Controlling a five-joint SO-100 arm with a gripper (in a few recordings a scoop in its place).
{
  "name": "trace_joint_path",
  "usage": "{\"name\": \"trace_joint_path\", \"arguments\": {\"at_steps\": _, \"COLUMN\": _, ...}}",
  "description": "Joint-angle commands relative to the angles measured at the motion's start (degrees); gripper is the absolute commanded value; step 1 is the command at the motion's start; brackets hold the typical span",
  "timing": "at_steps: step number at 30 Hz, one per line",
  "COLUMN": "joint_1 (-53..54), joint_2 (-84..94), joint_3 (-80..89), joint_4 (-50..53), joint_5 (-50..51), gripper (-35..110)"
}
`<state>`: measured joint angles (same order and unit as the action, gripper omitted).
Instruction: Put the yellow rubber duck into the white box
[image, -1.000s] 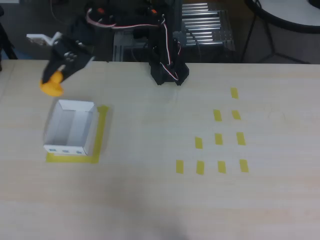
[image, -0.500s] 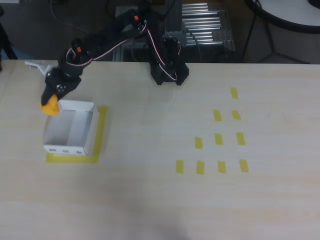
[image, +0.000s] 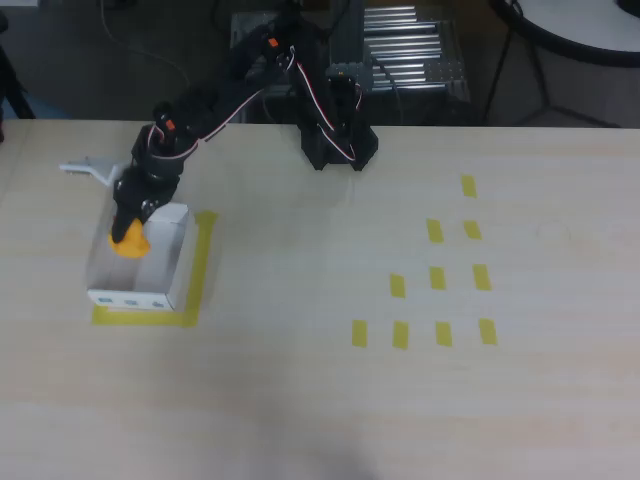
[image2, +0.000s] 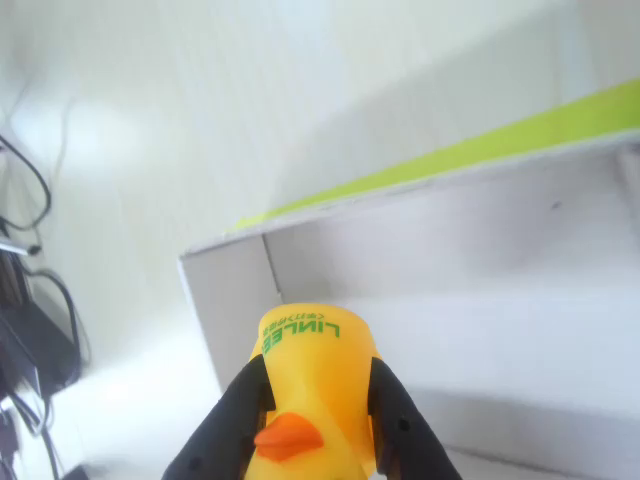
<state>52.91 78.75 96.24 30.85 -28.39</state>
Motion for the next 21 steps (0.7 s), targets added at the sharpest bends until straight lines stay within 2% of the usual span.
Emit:
{"name": "trace_joint_path", "arguments": {"at_steps": 1, "joint_1": -2.1, "joint_2": 2.4, "joint_3": 0.8, "joint_4": -1.0, "joint_5": 0.1, "gripper": 0}}
{"name": "trace_joint_path", "arguments": {"at_steps": 6, "joint_1": -2.6, "joint_2": 3.1, "joint_3": 1.8, "joint_4": -2.1, "joint_5": -0.1, "gripper": 17}}
{"name": "trace_joint_path", "arguments": {"at_steps": 21, "joint_1": -2.6, "joint_2": 3.6, "joint_3": 3.8, "joint_4": -4.9, "joint_5": 0.3, "gripper": 30}}
